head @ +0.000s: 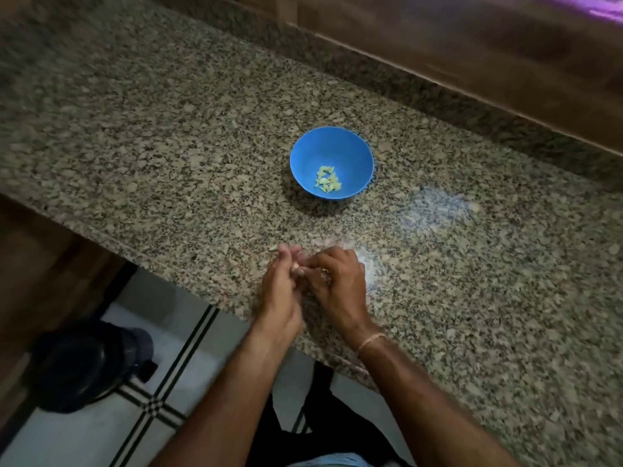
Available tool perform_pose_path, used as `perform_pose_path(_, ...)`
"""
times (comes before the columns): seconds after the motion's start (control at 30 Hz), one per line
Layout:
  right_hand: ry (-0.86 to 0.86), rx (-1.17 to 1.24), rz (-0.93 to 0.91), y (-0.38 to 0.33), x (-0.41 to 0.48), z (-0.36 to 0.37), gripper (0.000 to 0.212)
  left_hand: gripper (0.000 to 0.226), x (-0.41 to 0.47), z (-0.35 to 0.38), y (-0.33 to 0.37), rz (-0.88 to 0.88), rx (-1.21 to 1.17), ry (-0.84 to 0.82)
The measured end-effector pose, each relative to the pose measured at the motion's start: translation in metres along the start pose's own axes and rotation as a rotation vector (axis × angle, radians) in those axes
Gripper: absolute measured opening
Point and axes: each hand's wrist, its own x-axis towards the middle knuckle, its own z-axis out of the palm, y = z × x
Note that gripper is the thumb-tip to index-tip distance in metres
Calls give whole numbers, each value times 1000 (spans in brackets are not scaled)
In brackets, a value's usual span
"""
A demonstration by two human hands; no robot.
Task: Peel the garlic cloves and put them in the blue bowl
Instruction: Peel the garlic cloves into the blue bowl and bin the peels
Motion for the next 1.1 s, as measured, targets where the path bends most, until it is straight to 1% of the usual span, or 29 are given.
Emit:
perform_pose_path(0.07,-24,62,-33,1,-4,-7,14,39,-2,11,0,-128,-293,17)
perform_pose_path(0.1,-16,77,-23,6,-6,-13,22,39,-1,13,-1,-163,-368,31)
perform_pose_path(0.13,2,69,6,14,-8,-21,32,39,1,15,-2,-180,-395,51)
perform_pose_path(0.2,14,-50,73,35,-22,-42,52,35,5,13,-5,-186,-373,100)
perform_pose_path(0.23,-22,-152,79,46,-33,-53,59,33,7,10,-5,-181,-355,120)
perform_pose_path(0.3,-183,-354,80,60,-64,-71,70,30,5,5,-6,-155,-306,143)
perform_pose_path(0.37,-352,-538,114,64,-95,-76,76,29,-1,-1,-7,-129,-281,134)
perform_pose_path(0.4,-398,-589,126,63,-104,-73,78,28,-4,-3,-7,-118,-276,128)
perform_pose_path(0.47,-429,-604,141,57,-104,-60,79,26,-9,-8,-8,-109,-264,128)
perform_pose_path(0.57,-423,-534,109,41,-60,-31,79,27,-11,-19,-8,-87,-268,151)
perform_pose_path(0.67,-421,-507,1,30,-14,-4,80,28,-12,-30,-5,-57,-253,169)
perform_pose_path(0.73,-427,-451,-42,34,7,-2,81,29,-16,-37,-3,-45,-253,173)
perform_pose_path(0.8,-416,-450,-79,48,28,-11,80,29,-21,-45,-3,-19,-267,160)
perform_pose_path(0.9,-504,-484,-221,62,61,-19,85,29,-24,-55,-5,-4,-306,140)
perform_pose_path(1.0,-592,-545,-411,57,66,-11,85,27,-27,-61,-9,1,-293,148)
perform_pose_path(1.1,-625,-534,-474,56,40,-11,77,26,-30,-63,-12,13,-264,159)
